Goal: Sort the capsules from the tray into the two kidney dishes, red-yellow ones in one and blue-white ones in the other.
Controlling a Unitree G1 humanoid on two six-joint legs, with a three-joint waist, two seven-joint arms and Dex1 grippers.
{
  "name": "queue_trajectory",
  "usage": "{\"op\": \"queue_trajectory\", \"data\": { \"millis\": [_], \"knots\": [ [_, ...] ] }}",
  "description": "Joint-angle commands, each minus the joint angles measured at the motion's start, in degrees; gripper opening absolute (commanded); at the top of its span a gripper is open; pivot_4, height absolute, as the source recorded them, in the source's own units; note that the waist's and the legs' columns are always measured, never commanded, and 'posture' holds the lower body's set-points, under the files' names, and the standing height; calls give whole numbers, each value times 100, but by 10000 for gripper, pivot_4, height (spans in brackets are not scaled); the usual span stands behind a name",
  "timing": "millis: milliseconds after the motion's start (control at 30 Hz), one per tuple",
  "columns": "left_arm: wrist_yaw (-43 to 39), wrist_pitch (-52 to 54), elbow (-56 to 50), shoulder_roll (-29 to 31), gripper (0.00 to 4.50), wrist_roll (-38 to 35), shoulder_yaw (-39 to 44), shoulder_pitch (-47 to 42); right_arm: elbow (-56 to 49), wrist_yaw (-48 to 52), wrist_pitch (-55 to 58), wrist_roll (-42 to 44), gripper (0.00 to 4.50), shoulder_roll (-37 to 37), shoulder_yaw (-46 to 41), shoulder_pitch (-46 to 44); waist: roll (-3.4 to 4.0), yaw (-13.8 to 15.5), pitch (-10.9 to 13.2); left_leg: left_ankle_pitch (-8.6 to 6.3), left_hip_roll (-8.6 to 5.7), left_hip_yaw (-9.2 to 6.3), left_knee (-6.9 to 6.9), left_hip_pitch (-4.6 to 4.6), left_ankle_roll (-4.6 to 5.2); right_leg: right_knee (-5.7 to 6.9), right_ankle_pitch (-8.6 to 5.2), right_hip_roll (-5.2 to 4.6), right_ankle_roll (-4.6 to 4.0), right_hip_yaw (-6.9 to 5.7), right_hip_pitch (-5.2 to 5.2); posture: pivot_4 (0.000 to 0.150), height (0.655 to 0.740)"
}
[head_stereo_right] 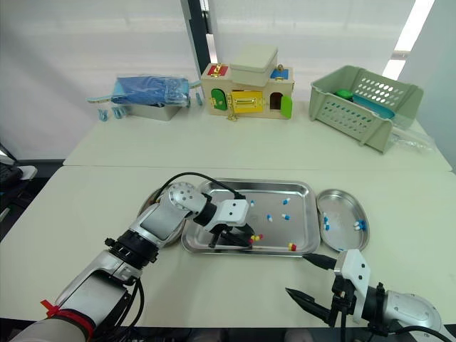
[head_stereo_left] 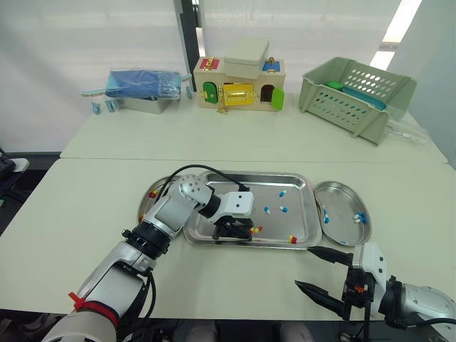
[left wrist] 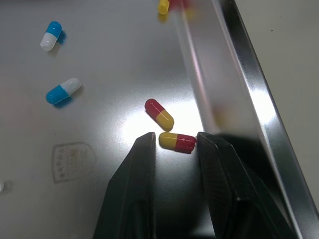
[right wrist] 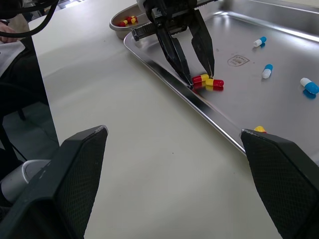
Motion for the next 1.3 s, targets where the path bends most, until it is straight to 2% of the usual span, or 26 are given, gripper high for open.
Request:
{"op": "queue_trajectory", "data": {
  "millis": [33,67,200,500,667,967,1100,1300],
  "knots": [
    [-32,6,-114,18,13142,41,-64,81,-234,-25,-1,85,45000,-13,-35,-38,0,0,0,0,0,0,0,0,0,0,0,0,0,0,0,1500,7400],
    [-47,10,-124,18,13142,28,-62,88,-237,-25,3,87,45000,-13,-35,-38,0,0,0,0,0,0,0,0,0,0,0,0,0,0,0,1500,7400],
    [-10,8,-129,5,4925,44,-50,95,-207,-10,-7,77,45000,-16,-36,-45,0,0,0,0,0,0,0,0,0,0,0,0,0,0,0,1500,7400],
    [49,27,-69,22,4925,54,3,31,-61,62,-148,-14,45000,24,20,-13,0,0,0,0,0,0,0,0,0,0,0,0,0,0,0,1500,7400],
    [51,519,-527,186,4925,-238,360,-61,-42,97,-238,-40,45000,44,21,62,0,-13,0,0,0,0,0,0,0,1,0,0,0,0,-1,1500,7400],
    [417,2088,-2183,1167,4925,-863,1419,367,-104,340,-456,-113,45000,-22,115,128,1,-41,0,0,1,-3,-1,0,1,2,0,0,0,0,-1,1500,7400],
    [1045,3094,-3028,1801,4925,-1124,2465,1142,-14,530,-663,-276,45000,-80,275,-114,2,-125,1,-1,7,-3,-6,3,1,3,0,4,0,2,-4,1500,7400],
    [2077,3937,-3603,2112,4925,-1160,3434,1856,194,716,-727,-299,45000,-172,412,-396,0,-41,1,-2,6,-7,-2,2,3,1,0,5,0,0,0,1500,7400]
  ]
}}
